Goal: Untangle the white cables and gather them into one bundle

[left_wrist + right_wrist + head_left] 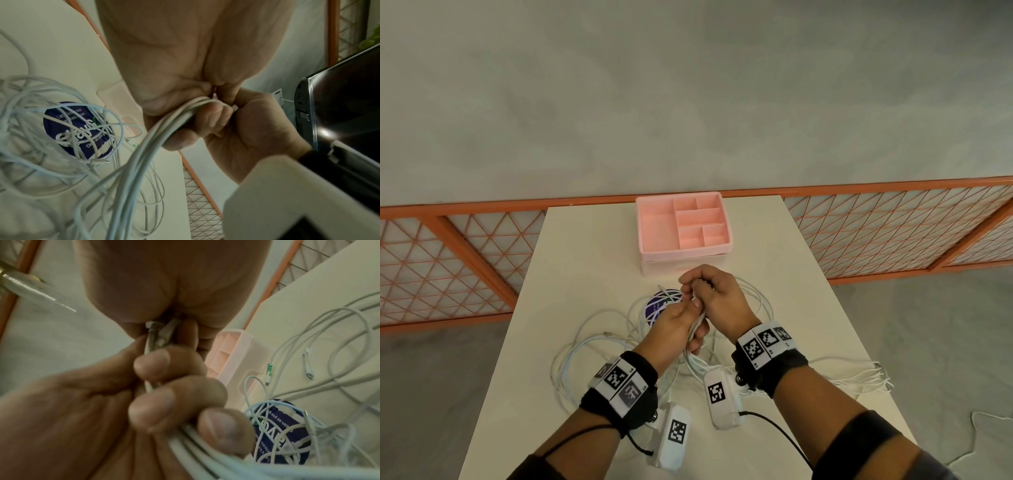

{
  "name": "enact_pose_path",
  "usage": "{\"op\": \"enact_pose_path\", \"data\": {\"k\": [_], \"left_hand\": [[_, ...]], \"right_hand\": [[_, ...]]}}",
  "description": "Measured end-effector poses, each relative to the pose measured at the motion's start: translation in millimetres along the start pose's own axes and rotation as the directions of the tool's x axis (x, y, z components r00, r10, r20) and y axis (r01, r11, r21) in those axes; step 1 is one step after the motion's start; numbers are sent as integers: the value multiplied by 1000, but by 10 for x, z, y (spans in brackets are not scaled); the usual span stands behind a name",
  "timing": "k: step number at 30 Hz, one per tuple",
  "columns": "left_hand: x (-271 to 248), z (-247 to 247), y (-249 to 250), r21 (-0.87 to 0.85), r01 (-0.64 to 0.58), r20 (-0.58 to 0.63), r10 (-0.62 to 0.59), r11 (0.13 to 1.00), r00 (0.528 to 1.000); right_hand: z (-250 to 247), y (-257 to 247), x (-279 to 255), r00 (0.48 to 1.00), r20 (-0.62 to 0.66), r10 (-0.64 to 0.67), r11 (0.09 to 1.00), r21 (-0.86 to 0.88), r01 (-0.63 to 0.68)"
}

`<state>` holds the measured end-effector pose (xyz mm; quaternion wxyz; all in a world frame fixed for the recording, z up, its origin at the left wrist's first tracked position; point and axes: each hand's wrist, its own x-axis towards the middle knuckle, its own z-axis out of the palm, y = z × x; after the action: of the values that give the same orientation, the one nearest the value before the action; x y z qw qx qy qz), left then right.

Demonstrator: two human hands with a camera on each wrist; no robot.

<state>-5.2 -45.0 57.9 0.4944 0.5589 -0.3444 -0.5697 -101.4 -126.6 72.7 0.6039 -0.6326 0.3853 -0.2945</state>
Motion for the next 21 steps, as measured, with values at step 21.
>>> {"op": "enact_pose_path", "data": {"k": [21], "left_hand": [[98, -168, 15, -426, -96, -316, -49, 900, 947]], "right_hand": [[-51, 550, -345, 946, 307, 105, 877, -478, 58]]}}
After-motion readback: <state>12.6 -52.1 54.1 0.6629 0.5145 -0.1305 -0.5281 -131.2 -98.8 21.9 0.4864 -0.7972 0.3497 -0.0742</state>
